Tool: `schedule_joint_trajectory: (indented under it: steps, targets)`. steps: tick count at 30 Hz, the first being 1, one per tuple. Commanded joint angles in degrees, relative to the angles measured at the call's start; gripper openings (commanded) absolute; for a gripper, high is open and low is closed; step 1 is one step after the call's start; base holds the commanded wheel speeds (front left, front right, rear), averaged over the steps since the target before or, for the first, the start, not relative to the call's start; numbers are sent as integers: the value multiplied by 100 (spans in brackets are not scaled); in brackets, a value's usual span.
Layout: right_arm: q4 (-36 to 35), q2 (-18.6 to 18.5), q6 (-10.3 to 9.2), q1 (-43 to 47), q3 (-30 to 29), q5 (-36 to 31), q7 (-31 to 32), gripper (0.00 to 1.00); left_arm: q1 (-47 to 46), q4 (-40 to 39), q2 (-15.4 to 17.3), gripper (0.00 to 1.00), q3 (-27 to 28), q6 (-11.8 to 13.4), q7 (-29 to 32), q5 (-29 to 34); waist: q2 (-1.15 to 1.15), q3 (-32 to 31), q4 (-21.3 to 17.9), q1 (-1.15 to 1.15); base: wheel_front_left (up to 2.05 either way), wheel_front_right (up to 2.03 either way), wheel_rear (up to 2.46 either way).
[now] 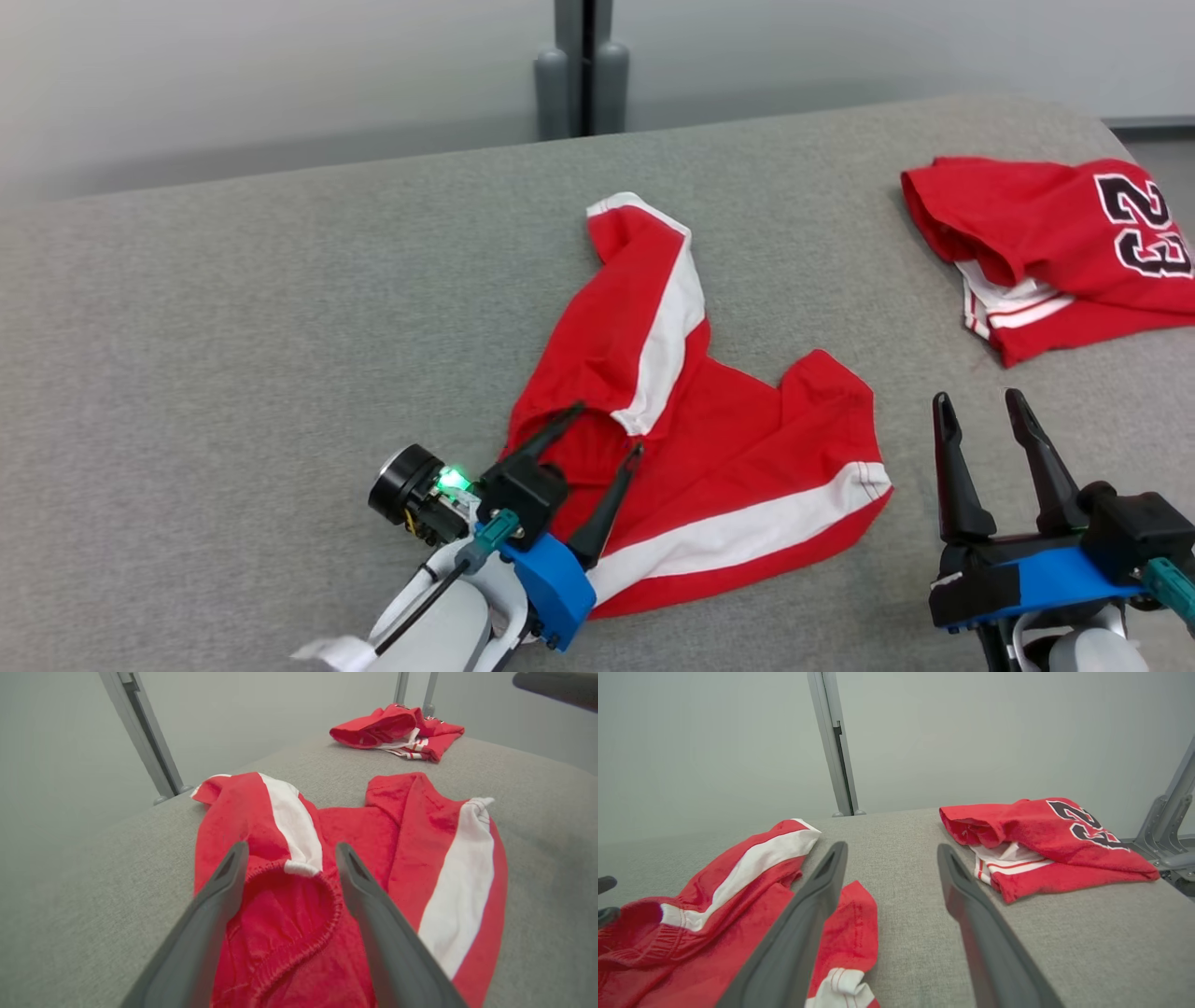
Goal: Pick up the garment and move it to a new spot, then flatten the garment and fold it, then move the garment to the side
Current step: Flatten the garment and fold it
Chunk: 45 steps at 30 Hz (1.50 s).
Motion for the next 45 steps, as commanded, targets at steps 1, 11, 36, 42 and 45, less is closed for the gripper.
schedule_joint_trajectory:
  steps: [1,11,36,42,45]
  targets:
    - [9,-5,3,-69,0,7,-43,100,-101,50,41,100,-58,-1,5,-38,0,23,-26,0,0,0,0]
    - [116,-5,3,-260,60,116,-83,100,-674,852,216,100,-935,-1,278,-454,0,267,-301,0,0,0,0]
    - [139,-5,3,-372,41,205,-100,100,-2340,2236,893,0,16,323,-489,-1309,0,323,-67,0,0,0,0]
    - [205,-5,3,-377,-3,172,-100,100,-2446,2501,1358,0,353,388,-558,-1513,0,350,-126,0,0,0,0]
    - [243,-5,3,-333,-40,162,-100,100,-2362,2596,1436,0,451,434,-577,-1586,0,341,-133,0,0,0,0]
